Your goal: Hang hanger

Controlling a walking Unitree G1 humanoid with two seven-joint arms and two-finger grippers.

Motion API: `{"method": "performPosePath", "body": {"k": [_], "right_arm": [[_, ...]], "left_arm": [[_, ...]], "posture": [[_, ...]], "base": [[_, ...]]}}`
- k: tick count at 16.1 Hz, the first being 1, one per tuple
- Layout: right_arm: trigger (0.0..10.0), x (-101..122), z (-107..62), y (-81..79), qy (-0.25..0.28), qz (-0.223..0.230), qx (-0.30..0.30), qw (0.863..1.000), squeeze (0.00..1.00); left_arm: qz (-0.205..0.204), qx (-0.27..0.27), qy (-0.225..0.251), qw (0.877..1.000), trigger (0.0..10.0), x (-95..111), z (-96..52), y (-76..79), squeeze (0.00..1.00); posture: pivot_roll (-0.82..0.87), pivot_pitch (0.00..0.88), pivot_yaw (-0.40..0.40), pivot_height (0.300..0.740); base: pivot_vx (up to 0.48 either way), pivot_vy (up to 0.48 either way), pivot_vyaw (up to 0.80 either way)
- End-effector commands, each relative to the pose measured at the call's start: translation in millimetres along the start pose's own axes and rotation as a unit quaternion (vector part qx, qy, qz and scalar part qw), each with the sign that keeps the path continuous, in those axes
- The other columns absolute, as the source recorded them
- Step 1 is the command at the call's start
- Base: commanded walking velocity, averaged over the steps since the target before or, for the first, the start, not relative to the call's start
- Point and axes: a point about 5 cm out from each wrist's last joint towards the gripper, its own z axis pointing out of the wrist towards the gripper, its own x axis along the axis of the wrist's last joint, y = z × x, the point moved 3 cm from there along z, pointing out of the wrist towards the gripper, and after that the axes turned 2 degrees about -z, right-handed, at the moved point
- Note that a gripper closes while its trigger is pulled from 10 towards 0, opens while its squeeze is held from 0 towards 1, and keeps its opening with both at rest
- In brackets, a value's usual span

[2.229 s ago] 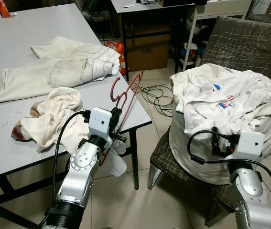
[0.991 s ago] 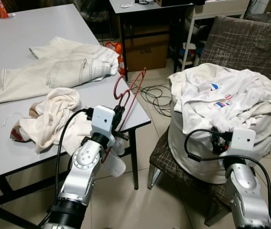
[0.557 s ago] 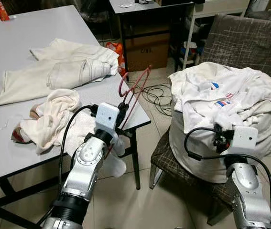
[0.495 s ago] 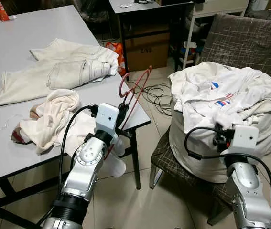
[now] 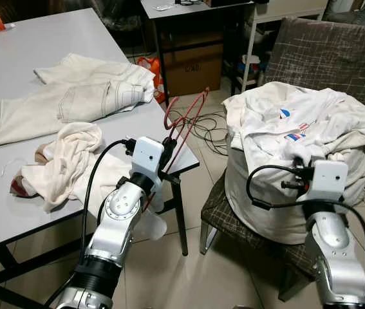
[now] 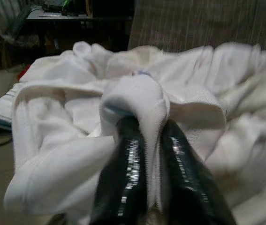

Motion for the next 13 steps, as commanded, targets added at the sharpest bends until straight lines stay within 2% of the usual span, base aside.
{"method": "performPosePath", "body": {"k": [1, 2, 7, 9, 11, 12, 13], "right_arm": [[0.0, 27.4, 5.0, -1.4, 0.054, -0.012, -0.001, 0.998, 0.0], [0.0, 41.8, 11.3, 3.3, 0.072, -0.006, -0.01, 0.997, 0.0], [0.0, 65.4, 24.2, 8.2, 0.105, 0.0, -0.014, 0.994, 0.0], [0.0, 76.5, 29.1, 4.3, 0.121, 0.009, -0.005, 0.993, 0.0], [0.0, 106.5, 38.5, -5.5, 0.163, 0.025, 0.02, 0.986, 0.0], [0.0, 114.3, 40.9, -7.8, 0.173, 0.029, 0.027, 0.984, 0.0], [0.0, 125.5, 43.8, -12.6, 0.185, 0.033, 0.045, 0.981, 0.0]], "left_arm": [[0.006, 0.001, 0.001, 1.0, 10.0, 0.7, 0.3, -2.8, 0.0], [0.005, 0.001, 0.001, 1.0, 10.0, 0.3, 0.6, -1.7, 0.0], [0.001, 0.002, 0.002, 1.0, 10.0, -0.7, 1.2, 0.5, 0.0], [0.0, 0.002, 0.002, 1.0, 10.0, -0.8, 1.1, 0.4, 0.0], [0.001, 0.004, 0.001, 1.0, 10.0, -0.6, 1.6, -0.7, 0.0], [-0.004, 0.009, -0.003, 1.0, 10.0, -1.5, 2.1, -1.8, 0.0], [-0.064, 0.045, -0.026, 0.997, 10.0, -8.0, 3.9, -9.6, 0.0]], "posture": [[-0.16, 0.0, 0.106, 0.74], [-0.16, 0.0, 0.105, 0.74], [-0.16, 0.0, 0.102, 0.74], [-0.16, 0.0, 0.102, 0.74], [-0.15, 0.0, 0.104, 0.74], [-0.15, 0.0, 0.104, 0.74], [-0.15, 0.0, 0.1, 0.74]], "base": [[0.0, 0.0, 0.0], [0.0, 0.0, 0.0], [0.0, 0.0, 0.0], [0.0, 0.0, 0.0], [0.0, 0.0, 0.0], [0.0, 0.0, 0.0], [0.0, 0.0, 0.0]]}}
